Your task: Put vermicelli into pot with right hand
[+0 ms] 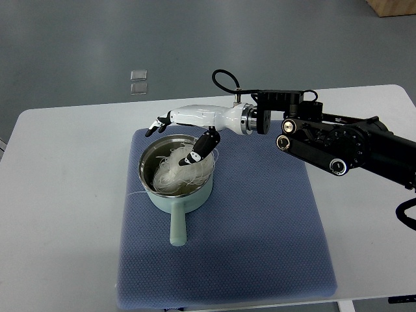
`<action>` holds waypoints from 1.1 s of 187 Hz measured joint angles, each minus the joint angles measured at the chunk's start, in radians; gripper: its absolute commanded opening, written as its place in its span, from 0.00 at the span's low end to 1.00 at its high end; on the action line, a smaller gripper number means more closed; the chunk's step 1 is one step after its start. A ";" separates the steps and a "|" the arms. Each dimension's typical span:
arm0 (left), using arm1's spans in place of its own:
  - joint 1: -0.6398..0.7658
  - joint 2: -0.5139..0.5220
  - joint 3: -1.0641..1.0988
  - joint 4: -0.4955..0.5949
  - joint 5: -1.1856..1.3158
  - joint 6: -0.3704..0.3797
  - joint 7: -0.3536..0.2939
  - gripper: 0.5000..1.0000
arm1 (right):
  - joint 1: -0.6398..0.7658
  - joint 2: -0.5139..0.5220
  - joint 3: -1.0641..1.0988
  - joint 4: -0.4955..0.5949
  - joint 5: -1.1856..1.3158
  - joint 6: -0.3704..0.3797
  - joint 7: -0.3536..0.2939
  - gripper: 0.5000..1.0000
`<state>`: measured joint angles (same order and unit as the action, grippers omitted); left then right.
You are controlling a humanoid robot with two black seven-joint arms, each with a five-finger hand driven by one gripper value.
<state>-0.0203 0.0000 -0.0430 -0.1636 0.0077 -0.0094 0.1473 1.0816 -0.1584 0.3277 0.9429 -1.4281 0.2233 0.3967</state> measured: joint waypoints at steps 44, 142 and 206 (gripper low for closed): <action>0.000 0.000 0.000 0.000 0.000 0.000 0.000 1.00 | 0.003 -0.014 0.061 0.009 0.039 0.008 0.005 0.85; 0.000 0.000 0.000 0.001 0.000 0.000 0.000 1.00 | -0.245 -0.003 0.447 -0.028 0.387 -0.020 0.011 0.85; 0.000 0.000 0.000 0.000 0.000 0.000 0.000 1.00 | -0.393 0.042 0.550 -0.095 0.715 -0.186 0.013 0.85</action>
<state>-0.0208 0.0000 -0.0430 -0.1633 0.0077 -0.0094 0.1473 0.6888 -0.1165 0.8775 0.8481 -0.7130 0.0375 0.4098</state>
